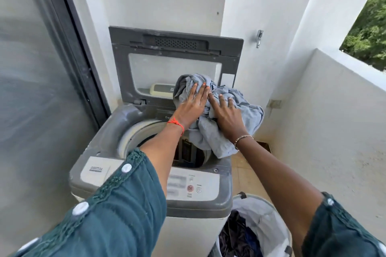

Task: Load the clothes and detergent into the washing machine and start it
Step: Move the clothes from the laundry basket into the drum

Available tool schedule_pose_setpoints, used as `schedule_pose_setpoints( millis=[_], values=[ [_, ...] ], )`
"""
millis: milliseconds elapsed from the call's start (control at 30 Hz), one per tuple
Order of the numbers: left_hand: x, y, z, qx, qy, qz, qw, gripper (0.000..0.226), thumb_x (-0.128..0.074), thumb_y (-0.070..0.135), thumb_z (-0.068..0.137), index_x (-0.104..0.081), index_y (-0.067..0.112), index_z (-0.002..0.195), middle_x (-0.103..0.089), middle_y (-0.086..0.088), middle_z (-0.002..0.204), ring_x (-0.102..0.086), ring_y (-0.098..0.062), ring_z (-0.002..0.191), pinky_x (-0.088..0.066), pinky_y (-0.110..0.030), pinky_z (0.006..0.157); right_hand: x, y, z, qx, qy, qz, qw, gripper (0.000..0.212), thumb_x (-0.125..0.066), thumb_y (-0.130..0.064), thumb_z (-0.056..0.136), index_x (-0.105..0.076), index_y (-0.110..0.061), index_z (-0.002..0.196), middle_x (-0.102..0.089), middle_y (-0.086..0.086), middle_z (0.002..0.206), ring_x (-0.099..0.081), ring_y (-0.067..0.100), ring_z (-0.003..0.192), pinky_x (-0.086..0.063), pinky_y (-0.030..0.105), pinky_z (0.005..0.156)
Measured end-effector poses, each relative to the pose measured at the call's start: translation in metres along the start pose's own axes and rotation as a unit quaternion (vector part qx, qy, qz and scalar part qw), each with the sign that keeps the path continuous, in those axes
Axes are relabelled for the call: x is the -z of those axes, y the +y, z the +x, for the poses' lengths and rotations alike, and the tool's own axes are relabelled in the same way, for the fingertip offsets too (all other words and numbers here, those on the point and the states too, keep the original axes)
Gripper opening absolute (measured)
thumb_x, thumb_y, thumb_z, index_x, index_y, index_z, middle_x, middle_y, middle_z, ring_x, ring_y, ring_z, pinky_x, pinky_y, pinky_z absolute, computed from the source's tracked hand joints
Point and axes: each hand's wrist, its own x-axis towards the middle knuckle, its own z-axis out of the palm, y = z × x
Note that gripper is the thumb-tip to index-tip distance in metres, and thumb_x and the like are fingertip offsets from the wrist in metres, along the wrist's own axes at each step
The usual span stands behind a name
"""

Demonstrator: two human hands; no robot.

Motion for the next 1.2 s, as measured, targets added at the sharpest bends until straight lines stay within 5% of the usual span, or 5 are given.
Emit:
schedule_pose_setpoints(
  millis=[367, 833, 967, 1100, 1200],
  values=[
    [-0.073, -0.056, -0.120, 0.025, -0.132, 0.018, 0.991, 0.056, -0.022, 0.001, 0.085, -0.051, 0.009, 0.131, -0.057, -0.003, 0.133, -0.050, -0.018, 0.127, -0.044, -0.033, 0.104, -0.077, -0.132, 0.034, 0.048, -0.066, 0.068, 0.994, 0.058, -0.031, -0.009, 0.084, -0.033, -0.008, 0.143, -0.056, 0.032, 0.113, -0.056, 0.050, 0.096, -0.055, 0.050, 0.069],
    [-0.209, 0.002, -0.153, -0.025, -0.325, -0.113, 0.939, 0.067, -0.023, -0.006, 0.073, -0.061, 0.018, 0.124, -0.062, -0.001, 0.127, -0.056, -0.016, 0.121, -0.046, -0.032, 0.102, -0.236, -0.119, 0.055, 0.084, -0.227, 0.030, 0.970, 0.092, -0.083, -0.003, 0.039, -0.051, -0.011, 0.125, -0.069, 0.017, 0.085, -0.067, 0.034, 0.070, -0.054, 0.029, 0.051],
    [-0.238, 0.029, -0.160, -0.043, -0.384, -0.165, 0.907, 0.075, -0.016, -0.012, 0.068, -0.054, 0.008, 0.129, -0.057, -0.008, 0.133, -0.050, -0.021, 0.126, -0.041, -0.032, 0.105, -0.294, -0.112, 0.047, 0.070, -0.301, 0.061, 0.949, 0.091, -0.076, 0.000, 0.056, -0.034, -0.013, 0.135, -0.067, 0.021, 0.101, -0.065, 0.045, 0.085, -0.057, 0.037, 0.055],
    [-0.266, 0.053, -0.170, -0.085, -0.465, -0.273, 0.838, 0.057, -0.005, -0.011, 0.090, -0.007, -0.004, 0.147, -0.004, -0.020, 0.157, 0.000, -0.030, 0.146, 0.000, -0.038, 0.119, -0.335, -0.107, 0.034, 0.087, -0.382, 0.086, 0.916, 0.063, -0.033, -0.002, 0.094, -0.007, -0.018, 0.150, -0.030, 0.023, 0.146, -0.029, 0.047, 0.133, -0.045, 0.052, 0.096],
    [-0.281, 0.066, -0.174, 0.015, -0.523, -0.349, 0.777, 0.052, -0.020, 0.002, 0.100, 0.001, 0.001, 0.148, 0.008, -0.014, 0.158, 0.010, -0.031, 0.145, 0.004, -0.044, 0.116, -0.362, -0.107, 0.030, 0.074, -0.402, 0.093, 0.908, 0.063, -0.031, -0.004, 0.097, -0.003, -0.022, 0.150, -0.023, 0.017, 0.151, -0.021, 0.042, 0.138, -0.045, 0.051, 0.096]
  ],
)
